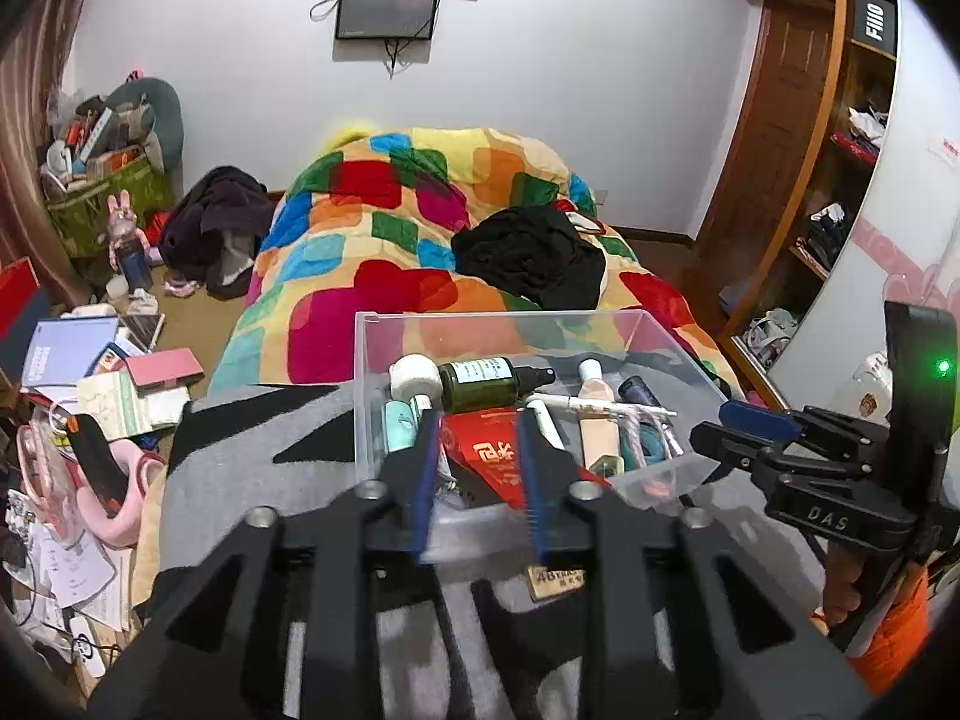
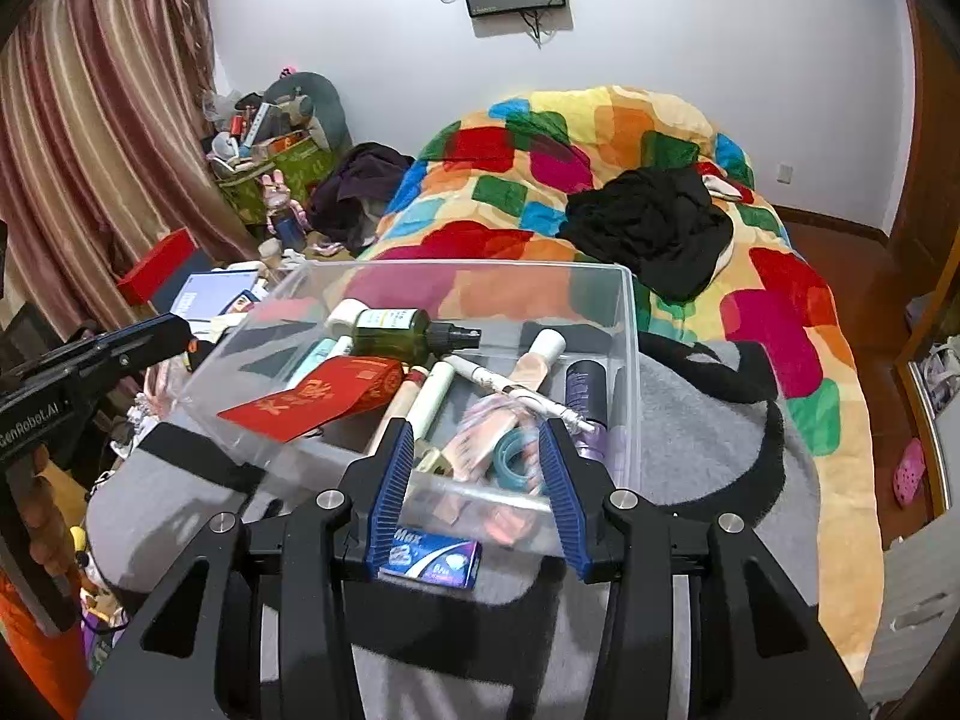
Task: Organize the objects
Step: 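Carry the charm and rope bracelet into the box and open both grippers, then grasp the tan eraser with the left gripper while the right grasps the blue Max box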
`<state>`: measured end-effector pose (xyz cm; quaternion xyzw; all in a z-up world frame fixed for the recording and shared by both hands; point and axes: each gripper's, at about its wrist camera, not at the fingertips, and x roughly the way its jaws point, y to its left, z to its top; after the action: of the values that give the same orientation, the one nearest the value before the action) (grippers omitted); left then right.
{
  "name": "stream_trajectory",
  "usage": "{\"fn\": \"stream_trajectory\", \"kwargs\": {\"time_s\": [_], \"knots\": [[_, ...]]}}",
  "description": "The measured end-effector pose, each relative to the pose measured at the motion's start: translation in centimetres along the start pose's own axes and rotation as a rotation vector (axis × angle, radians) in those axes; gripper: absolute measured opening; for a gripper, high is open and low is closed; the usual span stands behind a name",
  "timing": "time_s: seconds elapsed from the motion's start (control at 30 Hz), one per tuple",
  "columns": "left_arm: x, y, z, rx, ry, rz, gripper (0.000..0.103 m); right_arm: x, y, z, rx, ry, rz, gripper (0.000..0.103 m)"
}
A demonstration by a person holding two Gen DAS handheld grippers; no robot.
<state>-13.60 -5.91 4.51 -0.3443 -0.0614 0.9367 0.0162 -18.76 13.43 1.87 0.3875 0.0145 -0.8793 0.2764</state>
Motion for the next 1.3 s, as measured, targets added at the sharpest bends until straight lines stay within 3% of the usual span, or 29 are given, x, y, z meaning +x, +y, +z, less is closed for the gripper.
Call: {"fn": "stream_trajectory", "kwargs": {"time_s": [0.17, 0.33, 0.6, 0.87, 1.03, 1.13, 1.23, 1.3], "knots": [[-1.3, -0.9, -1.1, 0.026, -0.012, -0.021, 0.049, -1.2, 0.2, -0.8, -0.012, -0.013, 0.011, 0.048], [-1.9, -1.8, -2.6, 0.044, -0.004, -0.036, 0.064, -1.9, 0.7, -1.9, -0.034, -0.007, 0.010, 0.049], [-1.3, -2.1, -5.5, 0.018, 0.048, -0.066, 0.077, -2.6, 0.9, -3.9, -0.034, 0.005, 0.029, 0.057], [3.0, -3.1, -8.0, 0.010, 0.192, -0.079, 0.077, -1.2, 0.9, -5.6, -0.043, 0.054, -0.005, 0.057], [5.1, -3.9, -8.0, 0.025, 0.236, -0.067, 0.075, 0.5, 0.9, -6.2, -0.038, 0.101, -0.016, 0.057], [6.1, -4.2, -7.7, 0.031, 0.266, -0.065, 0.065, 1.2, 1.3, -6.5, -0.057, 0.119, -0.020, 0.057], [7.3, -4.3, -7.8, 0.038, 0.312, -0.059, 0.046, 1.8, 1.7, -6.7, -0.071, 0.133, -0.021, 0.057], [7.2, -4.2, -8.0, 0.050, 0.294, -0.045, 0.041, 2.1, 1.9, -6.7, -0.076, 0.141, -0.018, 0.057]]}}
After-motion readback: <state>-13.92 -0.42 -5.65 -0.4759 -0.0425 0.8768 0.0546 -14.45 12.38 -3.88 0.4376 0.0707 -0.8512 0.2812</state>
